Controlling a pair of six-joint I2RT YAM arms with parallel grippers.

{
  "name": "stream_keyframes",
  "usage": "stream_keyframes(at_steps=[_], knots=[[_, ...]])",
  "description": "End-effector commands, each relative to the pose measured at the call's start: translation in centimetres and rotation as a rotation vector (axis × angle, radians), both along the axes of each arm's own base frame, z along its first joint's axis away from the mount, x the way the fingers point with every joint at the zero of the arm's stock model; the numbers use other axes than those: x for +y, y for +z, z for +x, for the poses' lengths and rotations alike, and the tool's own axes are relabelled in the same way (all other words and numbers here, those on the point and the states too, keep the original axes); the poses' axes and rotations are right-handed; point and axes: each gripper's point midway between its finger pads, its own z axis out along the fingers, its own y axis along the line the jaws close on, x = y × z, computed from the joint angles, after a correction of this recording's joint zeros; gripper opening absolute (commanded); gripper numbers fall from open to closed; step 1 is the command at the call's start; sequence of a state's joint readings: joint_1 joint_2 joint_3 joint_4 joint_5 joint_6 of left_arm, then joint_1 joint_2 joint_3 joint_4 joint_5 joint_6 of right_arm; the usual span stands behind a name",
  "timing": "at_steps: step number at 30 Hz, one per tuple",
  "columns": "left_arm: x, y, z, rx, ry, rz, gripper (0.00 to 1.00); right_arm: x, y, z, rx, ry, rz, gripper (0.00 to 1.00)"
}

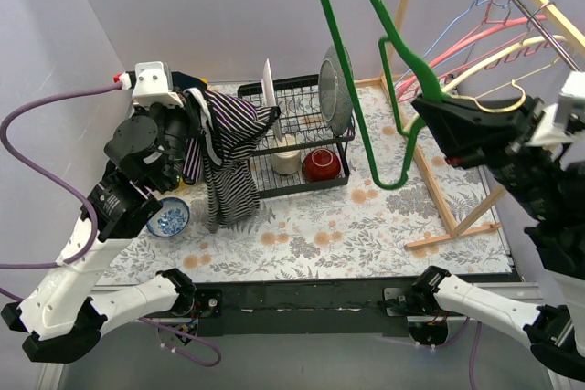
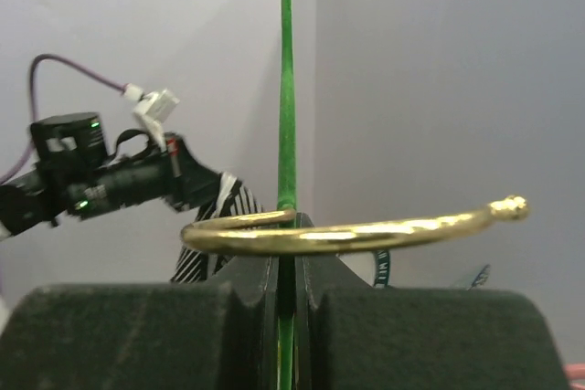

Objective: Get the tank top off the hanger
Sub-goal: Place the tank top in the bin.

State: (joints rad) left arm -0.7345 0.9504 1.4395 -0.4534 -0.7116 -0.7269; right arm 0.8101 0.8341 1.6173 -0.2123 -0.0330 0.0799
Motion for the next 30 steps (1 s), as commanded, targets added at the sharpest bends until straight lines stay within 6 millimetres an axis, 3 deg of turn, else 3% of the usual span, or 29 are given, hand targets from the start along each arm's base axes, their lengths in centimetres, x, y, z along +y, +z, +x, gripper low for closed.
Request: stream_keyframes(at_steps=[1,5,10,11,13,14,15,16,17,18,20,24,28,29,30], knots=[[4.0,4.1,-0.9,-0.118,0.171,0.008,0.0,0.8,-2.8,-3.4,0.053,0.17,-0.073,0.01],[5.4,5.3,-0.9,-0.162,0.255,0.045,0.0,1.3,-6.0,-3.9,0.128,0.212,-0.177,0.01],[4.1,6.8,0.2,-0.224,0.224,0.086,0.0,3.1,-10.1,-5.9,0.192,0.371,-0.29,0.01],[3.4,6.2,1.4,-0.203,0.232,0.117,0.0,3.2,-10.6,-6.1,0.194,0.387,-0.301,0.01],[5.0,6.4,3.4,-0.203,0.3,0.137,0.0,3.6,-12.0,-6.6,0.223,0.426,-0.336,0.01],[4.8,5.2,5.9,-0.165,0.291,0.149,0.0,3.8,-12.8,-6.6,0.243,0.436,-0.353,0.01],[7.4,3.8,8.1,-0.103,0.287,0.156,0.0,3.9,-13.3,-6.7,0.252,0.446,-0.363,0.01],[8.5,4.7,9.1,-0.116,0.27,0.044,0.0,3.9,-13.8,-6.9,0.264,0.457,-0.373,0.01],[9.7,4.1,10.4,-0.088,0.275,0.012,0.0,3.9,-14.1,-6.9,0.273,0.458,-0.378,0.01],[12.2,2.5,12.1,-0.038,0.325,0.001,0.0,3.8,-14.2,-7.0,0.273,0.461,-0.378,0.01],[12.4,1.7,13.6,-0.032,0.288,-0.05,0.0,3.5,-14.2,-7.5,0.259,0.466,-0.381,0.01],[15.3,0.7,15.8,-0.051,0.269,-0.17,0.0,3.3,-14.4,-7.5,0.252,0.457,-0.385,0.01],[16.7,-1.0,18.7,-0.024,0.245,-0.215,0.0,3.8,-14.8,-7.5,0.253,0.48,-0.392,0.01],[16.9,-0.8,19.1,-0.032,0.238,-0.213,0.0,3.9,-14.8,-7.4,0.257,0.479,-0.391,0.01],[17.5,0.9,19.3,-0.077,0.235,-0.21,0.0,4.0,-14.8,-7.3,0.249,0.481,-0.388,0.01]])
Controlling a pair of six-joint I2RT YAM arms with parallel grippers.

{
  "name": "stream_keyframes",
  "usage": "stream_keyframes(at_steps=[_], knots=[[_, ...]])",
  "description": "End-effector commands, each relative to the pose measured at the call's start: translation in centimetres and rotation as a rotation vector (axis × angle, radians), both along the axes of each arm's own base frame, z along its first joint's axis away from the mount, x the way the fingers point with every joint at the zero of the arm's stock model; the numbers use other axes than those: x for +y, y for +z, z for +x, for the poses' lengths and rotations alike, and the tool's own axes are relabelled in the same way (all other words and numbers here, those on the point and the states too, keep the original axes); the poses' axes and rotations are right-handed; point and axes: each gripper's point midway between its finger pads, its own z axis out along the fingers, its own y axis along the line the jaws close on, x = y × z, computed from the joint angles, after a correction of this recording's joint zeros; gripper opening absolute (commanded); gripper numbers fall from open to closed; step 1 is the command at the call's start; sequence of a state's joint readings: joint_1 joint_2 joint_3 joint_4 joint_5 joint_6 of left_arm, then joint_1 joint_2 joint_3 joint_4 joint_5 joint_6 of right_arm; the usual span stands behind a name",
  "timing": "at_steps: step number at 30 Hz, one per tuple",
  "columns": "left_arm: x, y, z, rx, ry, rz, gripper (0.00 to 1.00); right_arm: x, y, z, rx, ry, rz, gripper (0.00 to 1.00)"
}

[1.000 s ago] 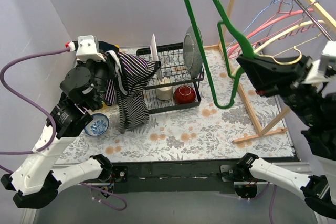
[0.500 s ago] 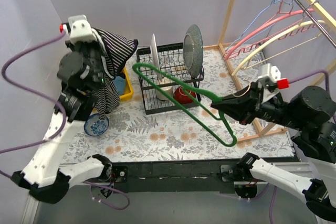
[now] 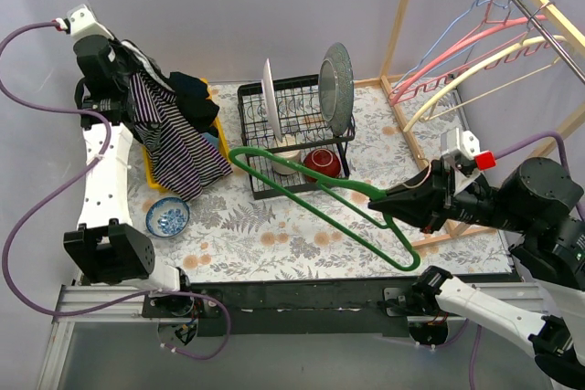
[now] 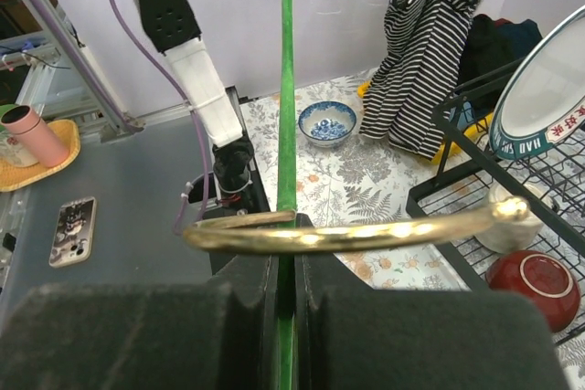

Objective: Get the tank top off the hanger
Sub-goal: Place the tank top in the bin.

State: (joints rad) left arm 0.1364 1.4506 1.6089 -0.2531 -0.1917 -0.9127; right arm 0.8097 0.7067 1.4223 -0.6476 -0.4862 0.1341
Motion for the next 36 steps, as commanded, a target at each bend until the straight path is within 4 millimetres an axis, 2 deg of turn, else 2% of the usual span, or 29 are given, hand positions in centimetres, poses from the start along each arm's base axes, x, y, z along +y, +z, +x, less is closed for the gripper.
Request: stream_keyframes(at_steps=[1,2,3,5,7,10,12,13,14,15,16,17,19,20,21,25,28,29,31,36], knots=[[-0.5,6.7,1.1,-0.198,-0.109,-0.048,0.0,0.6,0.9,-0.1,-0.039,0.033,0.04,0.01],[-0.6,6.6,2.1,-0.193,-0.135,-0.057,0.0,0.7,0.9,0.0,-0.04,0.033,0.041,0.01],[-0.2,9.0,1.9,-0.236,-0.129,-0.055,0.0,0.7,0.9,0.0,-0.043,0.033,0.043,0.01],[0.1,9.3,3.0,-0.232,-0.127,-0.045,0.0,0.7,1.0,0.0,-0.049,0.031,0.047,0.01],[0.8,10.7,3.1,-0.257,-0.096,-0.017,0.0,0.4,1.3,0.0,-0.065,0.022,0.064,0.01],[1.3,10.6,4.0,-0.255,-0.079,-0.001,0.0,0.1,1.3,0.3,-0.075,-0.004,0.071,0.01],[0.9,9.5,4.2,-0.24,-0.101,-0.022,0.0,0.0,1.5,0.3,-0.081,-0.009,0.072,0.01],[0.6,6.5,4.9,-0.178,-0.123,-0.047,0.0,0.0,1.5,0.2,-0.087,-0.008,0.075,0.01],[-0.2,5.0,5.0,-0.158,-0.161,-0.095,0.0,0.1,1.5,0.2,-0.087,-0.007,0.075,0.01],[-0.9,4.7,4.2,-0.177,-0.187,-0.113,0.0,0.1,1.5,0.3,-0.09,-0.007,0.075,0.01],[-1.9,3.1,4.1,-0.158,-0.236,-0.137,0.0,0.1,1.5,0.3,-0.09,-0.007,0.077,0.01],[-2.5,-2.5,4.1,-0.071,-0.243,-0.222,0.0,0.2,1.4,0.5,-0.092,-0.011,0.074,0.01],[-3.3,-4.1,3.1,-0.093,-0.272,-0.257,0.0,0.4,1.4,0.7,-0.089,-0.013,0.069,0.01],[-3.4,-9.2,2.7,-0.013,-0.249,-0.317,0.0,0.4,1.3,0.8,-0.085,-0.014,0.065,0.01],[-3.3,-10.4,2.7,-0.01,-0.239,-0.327,0.0,0.5,1.3,0.8,-0.082,-0.011,0.064,0.01],[-2.7,-18.9,3.5,0.166,-0.191,-0.372,0.0,0.4,1.4,0.5,-0.083,0.0,0.066,0.01],[-2.6,-21.7,4.3,0.227,-0.187,-0.389,0.0,0.2,1.6,0.5,-0.09,-0.01,0.074,0.01],[-2.5,-24.0,4.5,0.277,-0.175,-0.406,0.0,0.2,1.7,0.5,-0.091,-0.011,0.077,0.01],[-2.2,-26.0,4.7,0.322,-0.143,-0.427,0.0,0.2,1.8,0.5,-0.091,-0.014,0.086,0.01],[-1.0,-33.0,3.2,0.45,-0.014,-0.476,0.0,0.4,1.1,0.9,-0.075,-0.026,0.081,0.01]])
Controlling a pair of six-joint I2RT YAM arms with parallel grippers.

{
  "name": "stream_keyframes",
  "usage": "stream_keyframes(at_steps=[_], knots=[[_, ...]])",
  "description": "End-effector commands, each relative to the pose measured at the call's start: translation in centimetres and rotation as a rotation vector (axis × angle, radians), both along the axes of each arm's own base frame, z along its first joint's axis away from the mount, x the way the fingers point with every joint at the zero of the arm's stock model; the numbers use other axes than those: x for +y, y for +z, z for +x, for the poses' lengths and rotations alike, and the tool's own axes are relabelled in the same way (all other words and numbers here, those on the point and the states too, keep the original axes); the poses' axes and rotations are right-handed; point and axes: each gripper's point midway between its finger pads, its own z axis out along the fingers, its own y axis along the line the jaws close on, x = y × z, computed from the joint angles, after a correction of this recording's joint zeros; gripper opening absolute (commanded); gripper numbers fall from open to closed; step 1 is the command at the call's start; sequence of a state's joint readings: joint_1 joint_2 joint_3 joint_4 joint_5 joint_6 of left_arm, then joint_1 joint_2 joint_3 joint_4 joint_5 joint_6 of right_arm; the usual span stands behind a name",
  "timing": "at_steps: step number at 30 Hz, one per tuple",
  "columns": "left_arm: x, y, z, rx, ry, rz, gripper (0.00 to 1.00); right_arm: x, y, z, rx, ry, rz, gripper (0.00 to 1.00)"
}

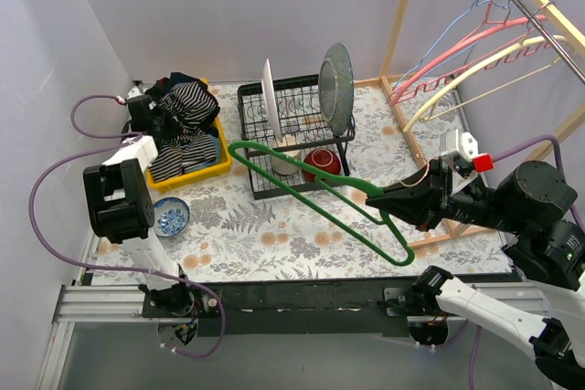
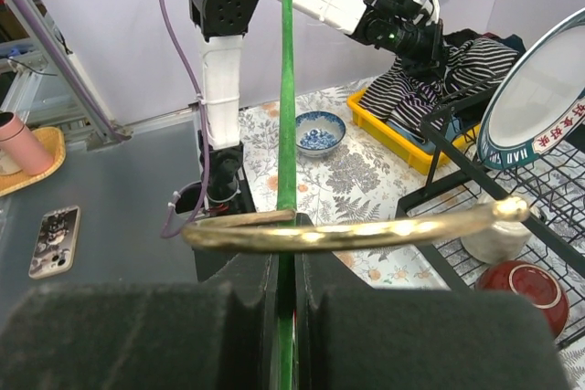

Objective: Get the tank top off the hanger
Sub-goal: Place the tank top in the bin.

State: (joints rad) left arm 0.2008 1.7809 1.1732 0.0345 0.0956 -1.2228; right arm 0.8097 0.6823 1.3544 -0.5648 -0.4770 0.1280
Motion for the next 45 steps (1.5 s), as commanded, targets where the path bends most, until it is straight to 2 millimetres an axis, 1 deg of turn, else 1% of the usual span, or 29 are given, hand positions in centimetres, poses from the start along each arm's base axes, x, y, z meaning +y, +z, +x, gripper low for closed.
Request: stream_keyframes(at_steps=[1,3,4,6,7,9,11,12,14,15,16,17,19,20,22,23,24,26,27,30,33,34,37,38,39,40,43,44,45], knots=[[2.1,-4.6,-1.7,0.115,0.136,0.02,0.09,0.0,1.3,0.6,-0.038,-0.03,0.051,0.01],[2.0,-5.9,-2.0,0.165,0.133,0.01,0.2,-0.1,1.1,0.8,-0.031,-0.041,0.042,0.01],[1.9,-5.5,-1.9,0.163,0.122,0.01,0.29,-0.1,1.1,0.8,-0.028,-0.045,0.041,0.01],[1.9,-3.5,-1.2,0.133,0.114,0.016,0.43,-0.1,1.2,1.0,-0.027,-0.053,0.043,0.01],[1.9,-1.2,-0.9,0.09,0.107,0.023,0.57,-0.1,1.2,1.1,-0.024,-0.06,0.044,0.01],[2.2,2.6,-0.3,0.036,0.103,0.049,0.68,0.0,1.1,1.4,-0.014,-0.07,0.046,0.01],[2.2,7.4,-0.1,-0.038,0.08,0.081,0.78,0.2,0.7,1.7,0.001,-0.076,0.039,0.01],[2.1,9.0,-0.2,-0.063,0.074,0.092,0.82,0.3,0.5,1.9,0.012,-0.084,0.037,0.01],[0.8,13.1,-0.6,-0.129,0.008,0.089,0.9,0.5,0.1,2.4,0.033,-0.097,0.029,0.01],[0.5,14.1,-0.8,-0.142,-0.012,0.094,0.93,0.8,-0.3,3.0,0.066,-0.115,0.016,0.01],[0.1,16.1,-1.6,-0.179,-0.026,0.102,0.96,0.9,-0.1,3.1,0.077,-0.123,0.019,0.01],[-0.4,17.0,-2.0,-0.199,-0.052,0.095,0.98,1.2,-0.4,3.5,0.094,-0.13,0.012,0.01],[-0.9,18.7,-3.0,-0.241,-0.071,0.103,0.98,1.3,0.1,4.0,0.112,-0.152,0.03,0.01],[-1.4,20.6,-4.0,-0.29,-0.089,0.114,0.98,1.5,0.3,4.3,0.116,-0.156,0.033,0.01],[-2.1,21.5,-4.9,-0.313,-0.123,0.121,0.98,1.5,1.1,4.6,0.114,-0.172,0.049,0.01],[-2.3,22.0,-5.4,-0.322,-0.131,0.125,0.98,1.8,1.1,5.0,0.117,-0.175,0.043,0.01],[-2.9,23.1,-6.2,-0.347,-0.154,0.126,0.98,2.0,1.2,4.9,0.112,-0.163,0.04,0.01],[-3.4,23.6,-7.0,-0.357,-0.186,0.14,0.98,2.4,1.3,4.9,0.097,-0.143,0.034,0.01],[-3.4,24.6,-7.7,-0.376,-0.175,0.153,0.98,2.5,1.3,5.0,0.096,-0.143,0.035,0.01],[-2.7,24.2,-8.5,-0.375,-0.136,0.188,0.98,2.7,1.1,5.3,0.105,-0.151,0.041,0.01],[-2.4,21.2,-7.8,-0.31,-0.134,0.178,0.98,2.8,1.4,4.8,0.106,-0.127,0.072,0.01],[-2.5,18.8,-7.0,-0.244,-0.154,0.152,0.98,2.8,1.6,4.7,0.104,-0.119,0.081,0.01],[-2.5,17.1,-6.4,-0.173,-0.15,0.103,0.98,2.7,1.8,4.7,0.104,-0.128,0.088,0.01],[-2.7,17.0,-6.5,-0.174,-0.156,0.097,0.98,2.7,1.8,4.9,0.105,-0.134,0.086,0.01],[-3.0,17.3,-6.7,-0.187,-0.167,0.097,0.98,2.5,1.7,5.2,0.098,-0.153,0.08,0.01],[-3.2,18.6,-7.0,-0.23,-0.181,0.109,0.98,2.5,1.6,5.4,0.092,-0.164,0.073,0.01],[-6.5,21.2,-8.2,-0.316,-0.389,0.12,0.98,2.5,0.8,6.5,0.074,-0.205,0.034,0.01],[-8.5,22.7,-9.3,-0.367,-0.509,0.101,0.98,2.9,0.4,7.0,0.073,-0.208,0.014,0.01],[-9.7,24.1,-10.0,-0.413,-0.586,0.104,0.98,3.0,0.0,7.1,0.075,-0.21,-0.006,0.01]])
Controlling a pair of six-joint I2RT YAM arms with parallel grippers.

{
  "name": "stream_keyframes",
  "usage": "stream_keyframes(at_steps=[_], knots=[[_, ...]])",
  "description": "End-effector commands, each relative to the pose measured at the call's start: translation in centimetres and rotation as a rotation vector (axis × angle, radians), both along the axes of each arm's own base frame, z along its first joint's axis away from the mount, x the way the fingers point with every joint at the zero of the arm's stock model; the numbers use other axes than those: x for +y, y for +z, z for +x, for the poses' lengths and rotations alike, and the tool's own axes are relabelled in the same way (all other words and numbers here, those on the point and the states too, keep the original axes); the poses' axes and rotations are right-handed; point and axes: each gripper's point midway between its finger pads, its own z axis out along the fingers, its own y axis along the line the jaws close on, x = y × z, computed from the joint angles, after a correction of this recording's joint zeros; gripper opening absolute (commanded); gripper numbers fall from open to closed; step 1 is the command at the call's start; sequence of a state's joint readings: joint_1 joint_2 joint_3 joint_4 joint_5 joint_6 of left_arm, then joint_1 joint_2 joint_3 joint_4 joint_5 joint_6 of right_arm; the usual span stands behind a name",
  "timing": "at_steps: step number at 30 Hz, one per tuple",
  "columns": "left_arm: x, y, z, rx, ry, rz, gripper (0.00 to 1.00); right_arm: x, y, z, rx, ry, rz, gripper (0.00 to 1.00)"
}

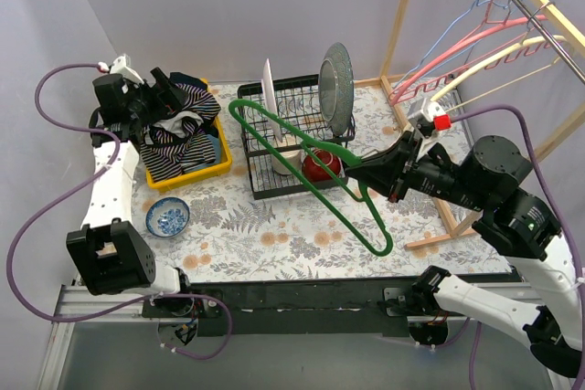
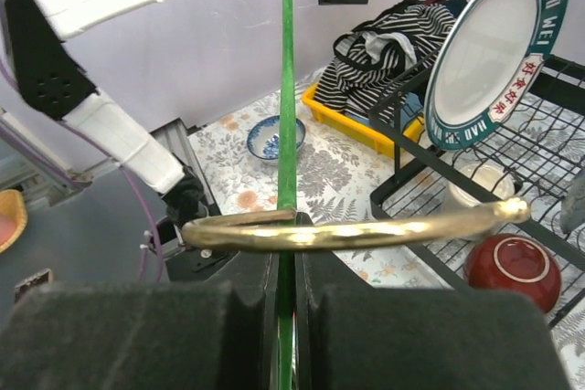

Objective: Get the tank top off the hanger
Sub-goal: Place the tank top in the bin.

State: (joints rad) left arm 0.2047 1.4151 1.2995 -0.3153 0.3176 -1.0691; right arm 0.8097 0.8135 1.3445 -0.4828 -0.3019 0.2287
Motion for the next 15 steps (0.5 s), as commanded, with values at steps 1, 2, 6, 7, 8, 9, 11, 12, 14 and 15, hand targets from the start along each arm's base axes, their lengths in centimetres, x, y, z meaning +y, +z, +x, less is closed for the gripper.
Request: stream_keyframes(at_steps=[1,2,6,7,8,9,11,12,14,15], knots=[[-6.3,10.2,-4.2,-0.301,-0.398,0.032,0.98,0.3,0.8,1.4,-0.07,-0.034,-0.02,0.01],[-7.3,11.8,-5.3,-0.354,-0.461,0.036,0.98,0.7,0.2,1.8,-0.059,-0.032,-0.044,0.01],[-12.7,16.6,-12.9,-0.572,-0.889,0.034,0.98,1.8,-0.8,0.5,-0.049,0.091,-0.105,0.01],[-13.3,17.0,-14.1,-0.621,-0.952,0.052,0.98,1.9,-1.1,0.0,-0.043,0.126,-0.121,0.01],[-13.7,16.9,-15.1,-0.634,-1.002,0.058,0.98,2.0,-0.8,-0.3,-0.061,0.151,-0.126,0.01],[-14.0,16.9,-16.0,-0.639,-1.052,0.062,0.98,2.1,-0.7,-0.7,-0.065,0.173,-0.13,0.01],[-14.9,16.1,-18.1,-0.605,-1.196,0.042,0.95,1.9,-1.3,-0.4,-0.083,0.168,-0.164,0.01],[-15.3,15.7,-18.8,-0.586,-1.243,0.03,0.93,2.0,-1.6,-0.2,-0.084,0.165,-0.176,0.01],[-16.8,14.4,-20.9,-0.545,-1.393,-0.005,0.89,2.2,-2.5,0.3,-0.083,0.164,-0.202,0.01],[-17.3,13.9,-21.5,-0.538,-1.424,-0.014,0.88,2.3,-2.8,0.6,-0.096,0.162,-0.215,0.01]])
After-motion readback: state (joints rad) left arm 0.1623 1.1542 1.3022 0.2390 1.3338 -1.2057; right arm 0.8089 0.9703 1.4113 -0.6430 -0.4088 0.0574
